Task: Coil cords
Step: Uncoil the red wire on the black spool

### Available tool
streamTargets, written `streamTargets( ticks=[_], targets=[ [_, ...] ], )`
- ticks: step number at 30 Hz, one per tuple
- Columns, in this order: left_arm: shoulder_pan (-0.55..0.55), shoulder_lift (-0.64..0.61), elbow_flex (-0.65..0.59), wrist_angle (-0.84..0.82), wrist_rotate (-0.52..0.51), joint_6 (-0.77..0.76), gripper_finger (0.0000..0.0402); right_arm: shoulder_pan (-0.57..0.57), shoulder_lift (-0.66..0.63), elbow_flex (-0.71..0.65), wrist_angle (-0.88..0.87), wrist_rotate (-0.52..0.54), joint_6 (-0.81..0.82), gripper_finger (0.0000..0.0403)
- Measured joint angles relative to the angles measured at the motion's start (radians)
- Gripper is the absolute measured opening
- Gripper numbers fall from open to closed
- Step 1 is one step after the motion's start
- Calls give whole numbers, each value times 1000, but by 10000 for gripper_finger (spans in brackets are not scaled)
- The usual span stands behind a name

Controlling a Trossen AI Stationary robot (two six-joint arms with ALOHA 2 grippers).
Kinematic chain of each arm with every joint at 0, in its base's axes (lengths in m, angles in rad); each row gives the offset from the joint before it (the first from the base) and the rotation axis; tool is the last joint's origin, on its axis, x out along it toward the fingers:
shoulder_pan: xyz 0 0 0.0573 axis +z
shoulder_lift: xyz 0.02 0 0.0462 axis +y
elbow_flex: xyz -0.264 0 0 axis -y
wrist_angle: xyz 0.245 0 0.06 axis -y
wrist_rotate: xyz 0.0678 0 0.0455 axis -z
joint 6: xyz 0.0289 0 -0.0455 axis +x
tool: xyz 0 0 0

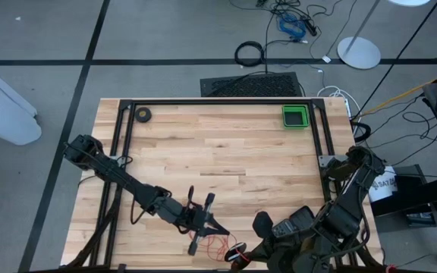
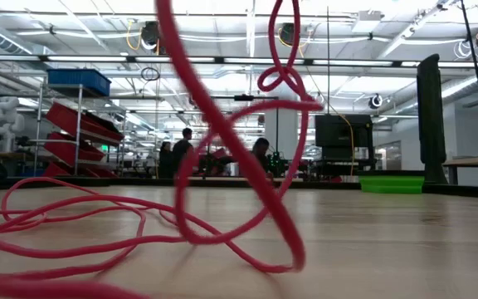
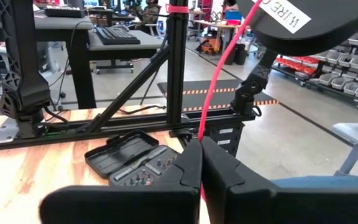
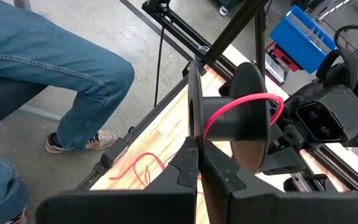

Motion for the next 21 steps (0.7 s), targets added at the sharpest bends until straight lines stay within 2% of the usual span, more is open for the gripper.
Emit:
streamTargets(
  ticks=[7,15,21],
  targets=[
    [-3,0,0,35,95,-2,17,0,0,0,0,0,0,0],
    [-18,0,0,61,76,0,81,0,0,0,0,0,0,0],
    [-18,0,0,59,72,0,92,0,0,0,0,0,0,0]
  ],
)
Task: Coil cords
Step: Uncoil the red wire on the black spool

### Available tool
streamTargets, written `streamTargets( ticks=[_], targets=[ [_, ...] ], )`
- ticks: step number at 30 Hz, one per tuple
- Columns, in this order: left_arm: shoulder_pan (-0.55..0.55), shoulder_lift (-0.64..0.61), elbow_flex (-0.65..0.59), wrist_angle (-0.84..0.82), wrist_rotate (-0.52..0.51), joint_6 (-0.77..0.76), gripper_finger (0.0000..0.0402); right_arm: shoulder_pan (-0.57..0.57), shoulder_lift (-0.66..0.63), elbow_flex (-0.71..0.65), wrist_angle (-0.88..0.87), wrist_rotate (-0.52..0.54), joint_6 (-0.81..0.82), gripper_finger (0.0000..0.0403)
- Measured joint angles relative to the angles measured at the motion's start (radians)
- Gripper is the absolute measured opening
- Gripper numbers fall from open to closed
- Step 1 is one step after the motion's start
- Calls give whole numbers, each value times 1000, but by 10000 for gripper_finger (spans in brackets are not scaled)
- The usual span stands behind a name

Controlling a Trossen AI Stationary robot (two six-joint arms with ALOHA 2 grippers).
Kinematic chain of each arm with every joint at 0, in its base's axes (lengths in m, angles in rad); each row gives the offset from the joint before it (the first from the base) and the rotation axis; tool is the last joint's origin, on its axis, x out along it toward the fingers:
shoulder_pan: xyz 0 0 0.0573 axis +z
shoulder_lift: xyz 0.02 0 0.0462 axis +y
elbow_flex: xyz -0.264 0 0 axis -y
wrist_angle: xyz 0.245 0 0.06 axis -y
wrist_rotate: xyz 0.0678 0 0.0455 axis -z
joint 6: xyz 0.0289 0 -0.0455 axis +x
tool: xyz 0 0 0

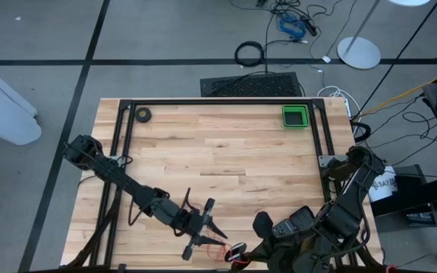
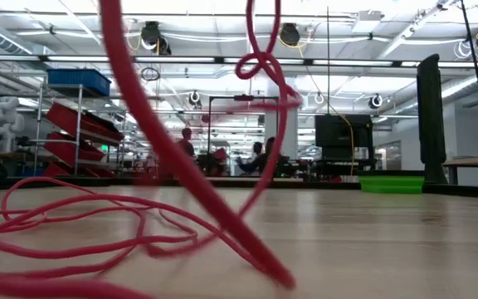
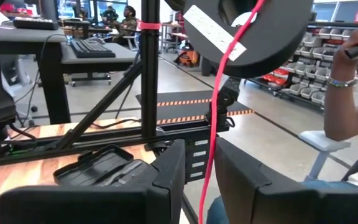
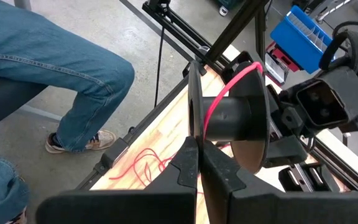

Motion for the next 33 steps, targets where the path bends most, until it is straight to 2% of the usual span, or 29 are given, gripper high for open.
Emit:
streamTargets(
  ticks=[7,15,22,27,33],
  targets=[
    [2,0,0,0,0,7,86,0,0,0,0,0,0,0],
    [16,0,0,0,0,0,9,0,0,0,0,0,0,0],
    [19,0,0,0,-1,-1,4,0,0,0,0,0,0,0],
    [20,0,0,-12,-87,1,3,0,0,0,-4,0,4,0],
    [21,0,0,-20,-128,7,2,0,0,0,-22,-1,28,0]
  ],
)
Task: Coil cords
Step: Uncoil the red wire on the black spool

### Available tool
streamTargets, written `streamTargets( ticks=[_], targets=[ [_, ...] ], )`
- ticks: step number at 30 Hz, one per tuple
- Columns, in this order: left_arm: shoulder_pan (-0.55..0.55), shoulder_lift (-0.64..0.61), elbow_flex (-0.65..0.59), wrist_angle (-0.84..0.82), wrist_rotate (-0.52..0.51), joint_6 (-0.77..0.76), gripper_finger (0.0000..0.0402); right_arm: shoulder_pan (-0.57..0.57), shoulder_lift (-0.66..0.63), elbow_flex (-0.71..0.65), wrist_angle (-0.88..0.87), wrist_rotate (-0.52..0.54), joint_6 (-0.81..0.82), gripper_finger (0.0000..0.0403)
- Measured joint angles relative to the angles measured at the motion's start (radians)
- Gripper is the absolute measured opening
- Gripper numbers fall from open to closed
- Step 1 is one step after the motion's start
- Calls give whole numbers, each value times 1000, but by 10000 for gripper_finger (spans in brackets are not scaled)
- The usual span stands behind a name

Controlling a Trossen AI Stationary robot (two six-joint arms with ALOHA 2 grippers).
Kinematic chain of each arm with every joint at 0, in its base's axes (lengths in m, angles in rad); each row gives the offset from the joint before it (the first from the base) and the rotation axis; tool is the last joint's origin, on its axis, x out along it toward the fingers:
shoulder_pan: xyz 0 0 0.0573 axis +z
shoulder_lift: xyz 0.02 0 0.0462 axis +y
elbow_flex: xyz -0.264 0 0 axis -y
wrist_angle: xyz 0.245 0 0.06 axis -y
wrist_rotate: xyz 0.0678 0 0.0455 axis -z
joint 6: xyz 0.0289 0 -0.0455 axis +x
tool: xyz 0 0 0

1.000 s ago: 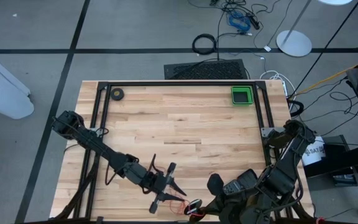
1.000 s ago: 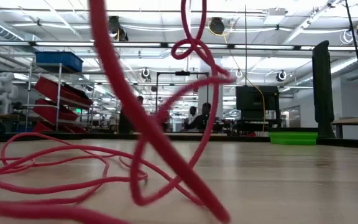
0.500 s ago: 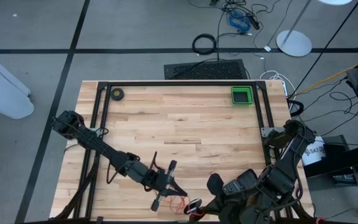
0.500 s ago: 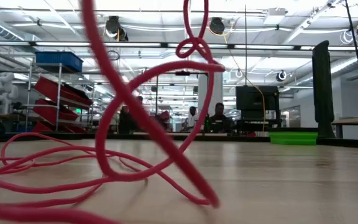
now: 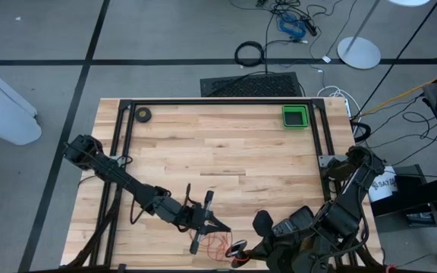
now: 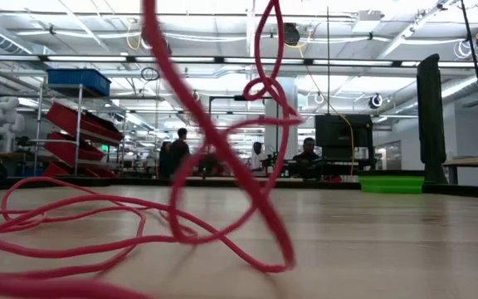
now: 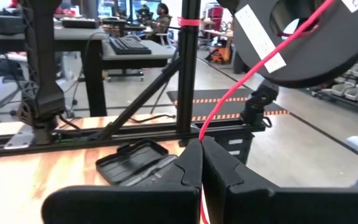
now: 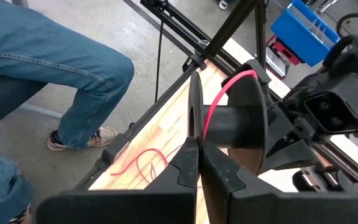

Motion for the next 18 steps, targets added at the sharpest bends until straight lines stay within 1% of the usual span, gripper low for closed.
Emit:
streamTargets(
  ticks=[7,11,16,18],
  targets=[
    [0,0,0,37,-13,2,2,0,3,0,-5,-5,21,0],
    [-5,0,0,101,4,3,2,0,8,0,-11,-9,29,0],
    [-29,-12,2,132,4,58,2,-3,8,0,-13,-10,46,0],
    [-36,-18,15,135,-2,80,2,-3,8,0,-13,-26,47,0]
  ],
)
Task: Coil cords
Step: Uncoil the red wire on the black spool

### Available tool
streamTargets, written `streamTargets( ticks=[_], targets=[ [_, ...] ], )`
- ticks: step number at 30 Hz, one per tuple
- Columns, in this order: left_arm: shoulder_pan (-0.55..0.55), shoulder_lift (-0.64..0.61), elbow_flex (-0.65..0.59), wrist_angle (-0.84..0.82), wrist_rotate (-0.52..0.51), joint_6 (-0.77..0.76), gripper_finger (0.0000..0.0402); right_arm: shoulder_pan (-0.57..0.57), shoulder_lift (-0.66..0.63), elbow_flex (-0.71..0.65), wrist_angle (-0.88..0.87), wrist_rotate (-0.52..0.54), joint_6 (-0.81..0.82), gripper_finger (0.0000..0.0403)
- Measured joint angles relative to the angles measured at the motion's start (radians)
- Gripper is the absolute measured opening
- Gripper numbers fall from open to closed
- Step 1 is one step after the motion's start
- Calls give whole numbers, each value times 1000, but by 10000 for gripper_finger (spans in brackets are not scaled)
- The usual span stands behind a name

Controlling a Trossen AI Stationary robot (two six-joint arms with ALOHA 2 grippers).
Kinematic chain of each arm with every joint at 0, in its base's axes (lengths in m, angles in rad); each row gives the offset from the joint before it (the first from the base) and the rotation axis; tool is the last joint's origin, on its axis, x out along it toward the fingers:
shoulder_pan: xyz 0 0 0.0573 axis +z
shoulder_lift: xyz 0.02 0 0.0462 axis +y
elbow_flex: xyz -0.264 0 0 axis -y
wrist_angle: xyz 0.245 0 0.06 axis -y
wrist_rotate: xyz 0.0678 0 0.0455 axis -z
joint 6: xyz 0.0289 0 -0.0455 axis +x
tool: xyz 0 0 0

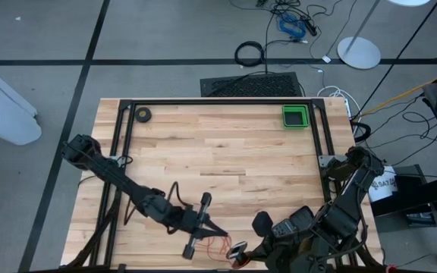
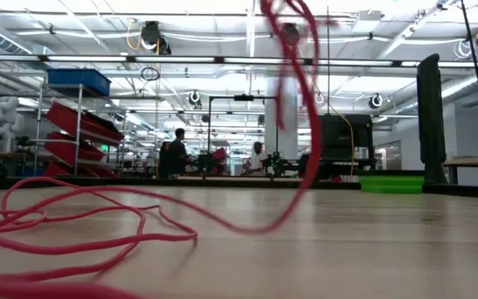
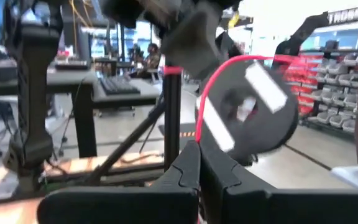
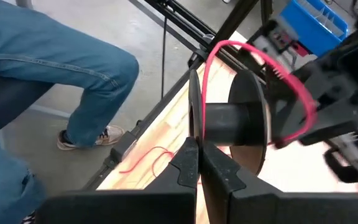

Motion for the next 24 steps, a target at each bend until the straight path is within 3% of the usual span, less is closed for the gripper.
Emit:
streamTargets(
  ticks=[9,15,24],
  targets=[
    [-27,-1,48,-7,-136,101,2,-9,27,0,12,-167,-8,0],
    [-10,-1,47,-162,-221,71,1,-12,38,0,93,-282,-134,0],
    [10,-1,47,-287,-160,-10,1,-9,39,0,159,-339,-243,0]
  ],
)
